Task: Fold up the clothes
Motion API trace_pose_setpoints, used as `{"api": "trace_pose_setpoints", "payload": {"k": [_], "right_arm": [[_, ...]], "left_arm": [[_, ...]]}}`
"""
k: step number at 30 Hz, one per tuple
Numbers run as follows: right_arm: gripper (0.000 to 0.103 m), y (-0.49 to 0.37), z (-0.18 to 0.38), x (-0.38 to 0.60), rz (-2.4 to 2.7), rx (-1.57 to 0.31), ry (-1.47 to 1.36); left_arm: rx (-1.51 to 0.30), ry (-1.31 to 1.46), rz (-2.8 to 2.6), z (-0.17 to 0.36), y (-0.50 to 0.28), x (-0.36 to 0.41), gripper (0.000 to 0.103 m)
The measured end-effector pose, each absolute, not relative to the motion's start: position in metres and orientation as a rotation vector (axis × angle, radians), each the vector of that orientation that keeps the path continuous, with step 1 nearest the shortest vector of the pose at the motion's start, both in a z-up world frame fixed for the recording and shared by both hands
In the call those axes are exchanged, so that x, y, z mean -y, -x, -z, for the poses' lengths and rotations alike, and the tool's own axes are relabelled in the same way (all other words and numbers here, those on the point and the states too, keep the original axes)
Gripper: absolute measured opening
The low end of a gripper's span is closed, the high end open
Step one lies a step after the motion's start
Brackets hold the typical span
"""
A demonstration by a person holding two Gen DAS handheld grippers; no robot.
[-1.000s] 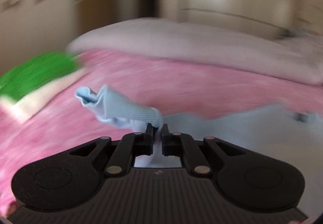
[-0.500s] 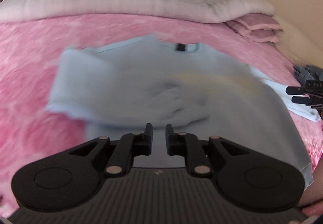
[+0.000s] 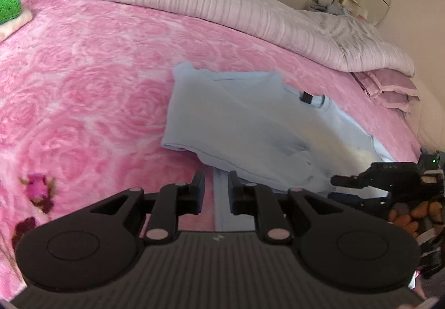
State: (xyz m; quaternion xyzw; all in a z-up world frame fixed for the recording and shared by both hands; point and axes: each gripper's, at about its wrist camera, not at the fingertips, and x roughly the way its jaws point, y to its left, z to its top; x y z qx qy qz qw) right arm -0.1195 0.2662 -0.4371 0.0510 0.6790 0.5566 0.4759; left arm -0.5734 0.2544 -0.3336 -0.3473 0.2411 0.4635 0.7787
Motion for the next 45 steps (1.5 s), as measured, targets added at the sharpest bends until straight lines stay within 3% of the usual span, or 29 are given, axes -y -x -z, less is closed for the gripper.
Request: {"api": "trace_pose_setpoints", "payload": {"k": [1, 2, 3, 8, 12, 19, 28, 34, 36, 41, 43, 44, 45], "right_arm": [[0.036, 0.121, 0.439, -0.271, -1.375, -1.645, -0.138], [0.010, 0.124, 0.436, -0.276, -1.396, -1.600, -0.116], [0.006, 0.127, 0.433, -0.281, -1.415, -1.555, -0.095], [0.005, 0.116, 0.380, -0.268, -1.538, -1.134, -0.075], [0.005, 0.071, 0.357, -0.240, -1.375, -0.913, -0.077], [0.005, -0.002, 0.389, -0.232, -1.203, -1.036, -0.110], [0.005, -0.020, 0.405, -0.232, -1.187, -1.108, -0.114], [0.007, -0.028, 0.412, -0.227, -1.171, -1.165, -0.144], [0.008, -0.029, 0.413, -0.227, -1.166, -1.171, -0.147], [0.016, -0.029, 0.416, -0.228, -1.154, -1.186, -0.142], [0.016, -0.029, 0.419, -0.230, -1.149, -1.194, -0.143], [0.015, -0.028, 0.418, -0.232, -1.159, -1.178, -0.128], [0.008, -0.027, 0.417, -0.234, -1.169, -1.162, -0.113]], "left_arm": [[-0.522, 0.753, -1.005, 0.335, 0.575, -0.256, 0.012], [-0.524, 0.756, -1.007, 0.337, 0.576, -0.258, 0.012], [-0.525, 0.760, -1.008, 0.339, 0.577, -0.260, 0.012], [-0.512, 0.769, -0.948, 0.341, 0.567, -0.272, 0.011], [-0.554, 0.684, -0.902, 0.345, 0.538, -0.282, 0.010], [-0.724, 0.516, -0.889, 0.370, 0.480, -0.297, 0.011], [-0.908, 0.224, -0.892, 0.395, 0.440, -0.289, 0.016], [-0.923, 0.022, -0.890, 0.389, 0.436, -0.267, 0.019], [-0.920, -0.067, -0.913, 0.390, 0.435, -0.265, 0.027], [-0.988, -0.181, -0.851, 0.407, 0.422, -0.267, 0.030], [-1.019, -0.219, -0.826, 0.417, 0.417, -0.268, 0.023], [-1.014, -0.224, -0.823, 0.419, 0.418, -0.268, 0.014], [-1.002, -0.193, -0.829, 0.418, 0.420, -0.271, 0.013]]}}
